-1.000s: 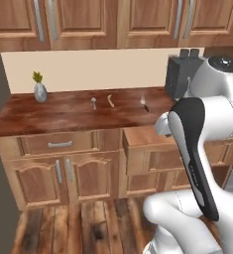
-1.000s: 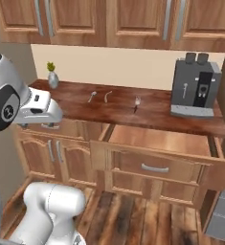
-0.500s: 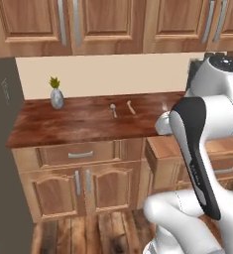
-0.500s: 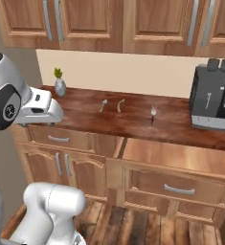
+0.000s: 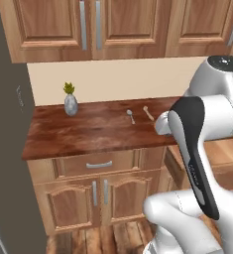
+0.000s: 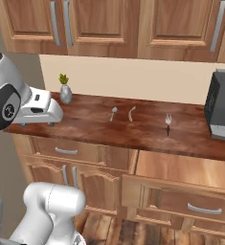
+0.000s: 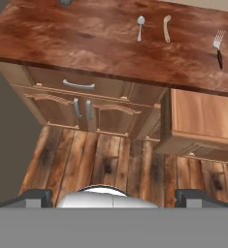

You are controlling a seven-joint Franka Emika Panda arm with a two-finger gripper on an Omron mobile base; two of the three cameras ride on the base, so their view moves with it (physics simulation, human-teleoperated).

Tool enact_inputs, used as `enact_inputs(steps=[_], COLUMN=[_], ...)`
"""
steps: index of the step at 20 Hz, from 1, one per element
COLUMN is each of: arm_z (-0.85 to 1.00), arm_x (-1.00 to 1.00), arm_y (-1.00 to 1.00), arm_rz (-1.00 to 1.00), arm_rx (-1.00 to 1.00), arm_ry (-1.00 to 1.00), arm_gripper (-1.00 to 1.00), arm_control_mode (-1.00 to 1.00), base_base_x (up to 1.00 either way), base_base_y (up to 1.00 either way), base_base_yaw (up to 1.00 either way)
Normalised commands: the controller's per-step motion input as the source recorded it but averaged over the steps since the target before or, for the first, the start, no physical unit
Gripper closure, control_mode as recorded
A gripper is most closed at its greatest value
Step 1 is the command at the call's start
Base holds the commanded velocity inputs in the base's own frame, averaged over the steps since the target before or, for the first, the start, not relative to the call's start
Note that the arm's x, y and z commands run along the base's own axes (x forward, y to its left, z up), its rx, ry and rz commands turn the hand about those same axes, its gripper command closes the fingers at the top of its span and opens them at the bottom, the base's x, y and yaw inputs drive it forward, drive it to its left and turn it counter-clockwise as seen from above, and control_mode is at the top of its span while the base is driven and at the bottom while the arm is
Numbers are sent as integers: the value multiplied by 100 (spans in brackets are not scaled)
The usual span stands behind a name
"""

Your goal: Organize the utensils by type. Pick up the wooden spoons from the counter and place them in the open cabinet. Then pick up the metallic utensils from the counter and place them in the open drawer.

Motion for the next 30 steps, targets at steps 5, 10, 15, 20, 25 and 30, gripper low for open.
enact_inputs(steps=[5,10,15,20,25,30], arm_z=[0,0,0,0,0,0], arm_x=[0,0,0,0,0,0], arm_y=[0,0,0,0,0,0], arm_rz=[0,0,0,0,0,0], arm_rx=[0,0,0,0,0,0], arm_ry=[0,0,0,0,0,0], arm_gripper=[-100,-100,-100,-100,-100,-100], arm_control_mode=[100,100,100,100,100,100], base_base_x=[47,60,46,39,36,41], base_base_y=[57,52,0,-15,-12,-28], base_base_yaw=[-14,-20,-8,-7,-2,-10])
